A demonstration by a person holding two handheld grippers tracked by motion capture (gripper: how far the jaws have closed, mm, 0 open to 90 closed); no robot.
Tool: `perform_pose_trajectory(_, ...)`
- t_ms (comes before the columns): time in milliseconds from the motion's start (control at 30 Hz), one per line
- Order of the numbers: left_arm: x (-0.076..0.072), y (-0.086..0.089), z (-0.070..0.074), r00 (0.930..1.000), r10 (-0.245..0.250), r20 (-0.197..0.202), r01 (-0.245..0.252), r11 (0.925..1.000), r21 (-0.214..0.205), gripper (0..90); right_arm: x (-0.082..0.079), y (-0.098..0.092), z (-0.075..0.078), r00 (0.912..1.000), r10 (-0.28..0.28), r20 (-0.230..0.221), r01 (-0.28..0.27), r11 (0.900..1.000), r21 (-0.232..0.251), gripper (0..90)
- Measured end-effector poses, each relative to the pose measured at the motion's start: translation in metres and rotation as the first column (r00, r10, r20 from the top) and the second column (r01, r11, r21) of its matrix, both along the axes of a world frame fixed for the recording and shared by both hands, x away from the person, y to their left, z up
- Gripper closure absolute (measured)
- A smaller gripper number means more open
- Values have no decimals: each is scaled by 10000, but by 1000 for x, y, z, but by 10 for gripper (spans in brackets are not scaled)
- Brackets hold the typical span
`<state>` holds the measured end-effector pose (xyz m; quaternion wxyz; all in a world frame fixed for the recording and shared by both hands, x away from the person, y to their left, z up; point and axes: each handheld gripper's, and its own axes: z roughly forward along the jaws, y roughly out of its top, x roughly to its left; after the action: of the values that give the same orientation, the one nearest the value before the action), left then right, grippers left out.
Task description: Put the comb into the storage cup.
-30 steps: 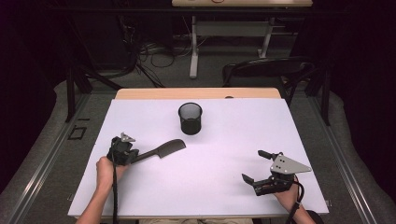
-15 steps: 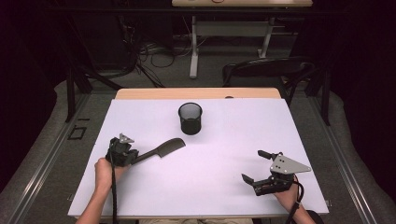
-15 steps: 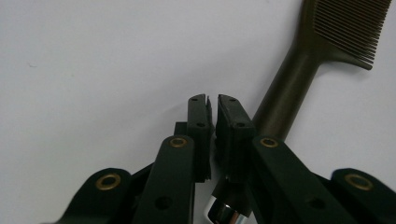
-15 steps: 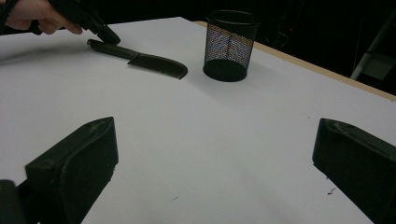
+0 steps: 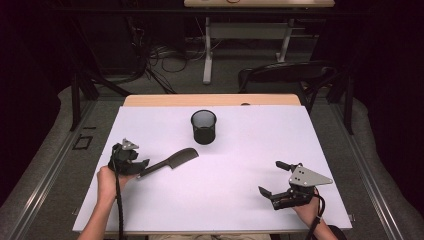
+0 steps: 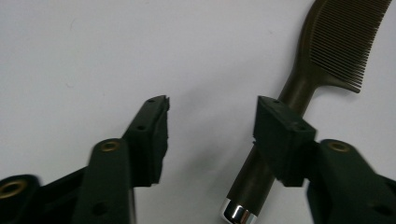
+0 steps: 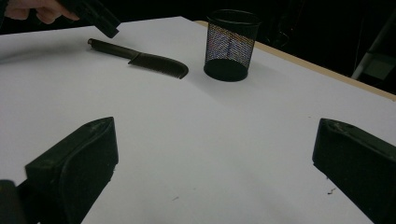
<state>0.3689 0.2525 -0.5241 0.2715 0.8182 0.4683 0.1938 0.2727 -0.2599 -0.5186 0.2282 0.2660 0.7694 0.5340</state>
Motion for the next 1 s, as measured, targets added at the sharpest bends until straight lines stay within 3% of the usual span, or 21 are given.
perform_pose_trajectory(300,0,0,9,9994,-245,238,241,9995,199,173,1,1,0,10000,11,26,-11,10000,23,0)
perform_pose_trajectory(400,-1,-2,13,9968,-656,454,650,9978,151,133,1,1,-1,10000,11,-3,-11,10000,18,0)
perform_pose_trajectory(633,-2,-11,15,9849,-1698,347,1689,9852,284,0,1,1,-1,10000,2,-11,-2,10000,22,0)
perform_pose_trajectory(1000,-2,-19,19,9726,-2323,77,2307,9688,909,3,1,1,-1,10000,9,-32,-9,10000,3,0)
